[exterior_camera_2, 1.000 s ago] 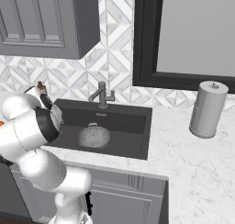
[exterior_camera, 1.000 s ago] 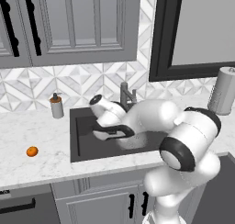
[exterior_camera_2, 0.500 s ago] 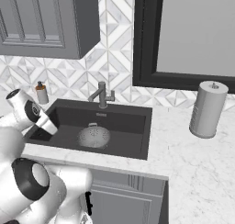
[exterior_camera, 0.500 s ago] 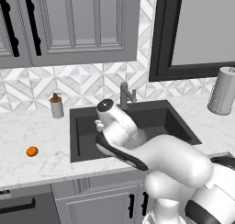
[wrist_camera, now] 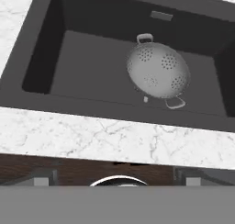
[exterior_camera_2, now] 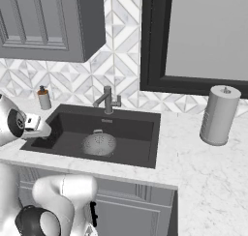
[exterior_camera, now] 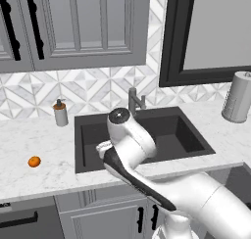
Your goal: Put the colander in the sink, put the tangerine in the colander, and turn on the sink faucet and pour water over the colander.
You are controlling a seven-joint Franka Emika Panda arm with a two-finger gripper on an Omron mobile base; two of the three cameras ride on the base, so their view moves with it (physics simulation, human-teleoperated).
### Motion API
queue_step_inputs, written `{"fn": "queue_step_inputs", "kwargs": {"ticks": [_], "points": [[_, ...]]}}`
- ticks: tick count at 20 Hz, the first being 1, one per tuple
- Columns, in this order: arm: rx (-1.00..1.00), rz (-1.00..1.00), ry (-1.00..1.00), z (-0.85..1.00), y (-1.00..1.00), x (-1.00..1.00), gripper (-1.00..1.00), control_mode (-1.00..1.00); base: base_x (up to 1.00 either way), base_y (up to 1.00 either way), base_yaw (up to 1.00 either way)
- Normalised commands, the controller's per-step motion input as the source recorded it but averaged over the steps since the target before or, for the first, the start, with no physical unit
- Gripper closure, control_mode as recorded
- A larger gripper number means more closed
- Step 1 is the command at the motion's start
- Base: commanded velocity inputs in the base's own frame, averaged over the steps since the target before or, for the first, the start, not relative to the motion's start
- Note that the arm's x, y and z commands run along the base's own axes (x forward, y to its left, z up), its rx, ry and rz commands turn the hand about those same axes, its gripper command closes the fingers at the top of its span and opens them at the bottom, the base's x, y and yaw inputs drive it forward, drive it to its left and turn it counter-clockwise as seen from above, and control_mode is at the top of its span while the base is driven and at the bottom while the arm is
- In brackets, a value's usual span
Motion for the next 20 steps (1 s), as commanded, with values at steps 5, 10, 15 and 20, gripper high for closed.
{"fn": "queue_step_inputs", "kwargs": {"ticks": [5,10,15,20], "points": [[0.0,0.53,-0.04,0.3,0.42,-0.45,-1.0,-1.0,0.0,0.0,0.0],[0.0,0.49,0.01,0.13,0.81,-0.1,-1.0,-1.0,0.0,0.0,0.0],[0.0,0.38,0.08,0.21,0.91,-0.01,-1.0,-1.0,0.0,0.0,0.0],[-0.07,0.16,0.17,0.15,0.9,0.0,-1.0,-1.0,0.0,0.0,0.0]]}}
